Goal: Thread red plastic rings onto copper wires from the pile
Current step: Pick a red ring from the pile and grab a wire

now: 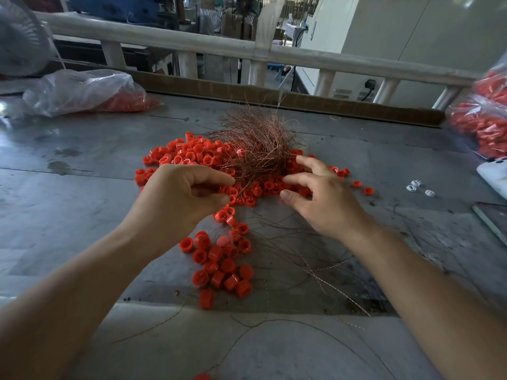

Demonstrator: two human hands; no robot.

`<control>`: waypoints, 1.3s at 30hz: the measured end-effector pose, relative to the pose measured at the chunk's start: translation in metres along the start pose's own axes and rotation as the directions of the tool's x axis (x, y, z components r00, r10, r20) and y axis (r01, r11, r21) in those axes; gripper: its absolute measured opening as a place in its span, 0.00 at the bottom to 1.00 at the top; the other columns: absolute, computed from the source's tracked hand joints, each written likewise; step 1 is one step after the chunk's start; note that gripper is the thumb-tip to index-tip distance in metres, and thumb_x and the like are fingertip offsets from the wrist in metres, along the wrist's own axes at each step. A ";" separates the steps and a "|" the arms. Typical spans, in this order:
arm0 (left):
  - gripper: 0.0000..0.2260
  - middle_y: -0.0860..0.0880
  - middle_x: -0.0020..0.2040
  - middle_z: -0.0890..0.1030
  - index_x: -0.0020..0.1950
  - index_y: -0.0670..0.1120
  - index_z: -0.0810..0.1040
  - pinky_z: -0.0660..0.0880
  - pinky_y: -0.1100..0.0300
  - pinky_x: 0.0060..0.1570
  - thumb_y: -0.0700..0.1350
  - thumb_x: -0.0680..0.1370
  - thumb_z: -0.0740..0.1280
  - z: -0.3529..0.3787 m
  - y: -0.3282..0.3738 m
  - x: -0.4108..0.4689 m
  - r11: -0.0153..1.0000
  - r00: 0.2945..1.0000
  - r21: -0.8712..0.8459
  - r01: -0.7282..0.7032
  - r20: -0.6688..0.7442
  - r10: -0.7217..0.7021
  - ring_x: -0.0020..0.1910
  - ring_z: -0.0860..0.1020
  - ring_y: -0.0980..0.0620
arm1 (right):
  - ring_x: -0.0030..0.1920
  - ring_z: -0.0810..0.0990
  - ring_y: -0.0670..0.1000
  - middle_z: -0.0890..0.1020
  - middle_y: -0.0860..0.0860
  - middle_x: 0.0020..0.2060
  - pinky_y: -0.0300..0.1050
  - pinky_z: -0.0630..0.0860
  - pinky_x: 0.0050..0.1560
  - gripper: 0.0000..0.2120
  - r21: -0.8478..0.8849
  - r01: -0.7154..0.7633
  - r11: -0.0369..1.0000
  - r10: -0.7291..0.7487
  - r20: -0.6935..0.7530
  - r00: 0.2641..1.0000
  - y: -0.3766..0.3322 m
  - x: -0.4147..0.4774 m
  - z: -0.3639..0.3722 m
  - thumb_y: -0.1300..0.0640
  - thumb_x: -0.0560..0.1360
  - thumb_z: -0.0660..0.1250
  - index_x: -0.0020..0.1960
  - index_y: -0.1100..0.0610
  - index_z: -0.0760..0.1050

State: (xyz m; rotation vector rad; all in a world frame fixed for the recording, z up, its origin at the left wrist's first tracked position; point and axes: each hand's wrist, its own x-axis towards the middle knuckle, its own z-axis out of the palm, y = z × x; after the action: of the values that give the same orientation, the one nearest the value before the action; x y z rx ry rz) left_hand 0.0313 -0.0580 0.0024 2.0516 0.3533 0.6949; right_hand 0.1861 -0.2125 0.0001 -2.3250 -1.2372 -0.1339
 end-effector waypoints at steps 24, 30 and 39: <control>0.11 0.53 0.40 0.83 0.40 0.56 0.82 0.77 0.64 0.40 0.59 0.62 0.68 0.012 0.022 -0.011 0.984 0.981 -0.097 -0.151 0.111 0.161 0.37 0.80 0.57 | 0.45 0.79 0.46 0.84 0.51 0.37 0.39 0.72 0.54 0.24 0.104 0.551 0.828 -0.468 -0.414 0.781 -0.038 -0.022 -0.004 0.57 0.69 0.68 0.63 0.59 0.66; 0.11 0.55 0.36 0.82 0.38 0.54 0.81 0.77 0.63 0.36 0.58 0.63 0.67 0.012 0.021 -0.011 0.987 0.985 -0.085 -0.137 0.094 0.145 0.33 0.79 0.59 | 0.47 0.77 0.46 0.84 0.51 0.36 0.37 0.69 0.55 0.20 0.116 0.573 0.811 -0.502 -0.366 0.784 -0.040 -0.023 -0.004 0.58 0.68 0.68 0.57 0.65 0.75; 0.05 0.50 0.31 0.82 0.38 0.49 0.83 0.75 0.65 0.31 0.49 0.65 0.71 0.011 0.018 -0.009 0.976 0.992 -0.215 -0.047 0.105 0.071 0.28 0.77 0.56 | 0.42 0.78 0.48 0.83 0.52 0.37 0.40 0.70 0.54 0.13 0.066 0.584 0.809 -0.538 -0.317 0.781 -0.038 -0.023 -0.005 0.58 0.70 0.67 0.50 0.64 0.79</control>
State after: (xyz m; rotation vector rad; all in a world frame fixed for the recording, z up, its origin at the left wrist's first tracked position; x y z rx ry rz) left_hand 0.0299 -0.0798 0.0096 1.8940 0.1472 0.6223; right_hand 0.1432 -0.2143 0.0117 -1.6549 -1.6808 -0.5329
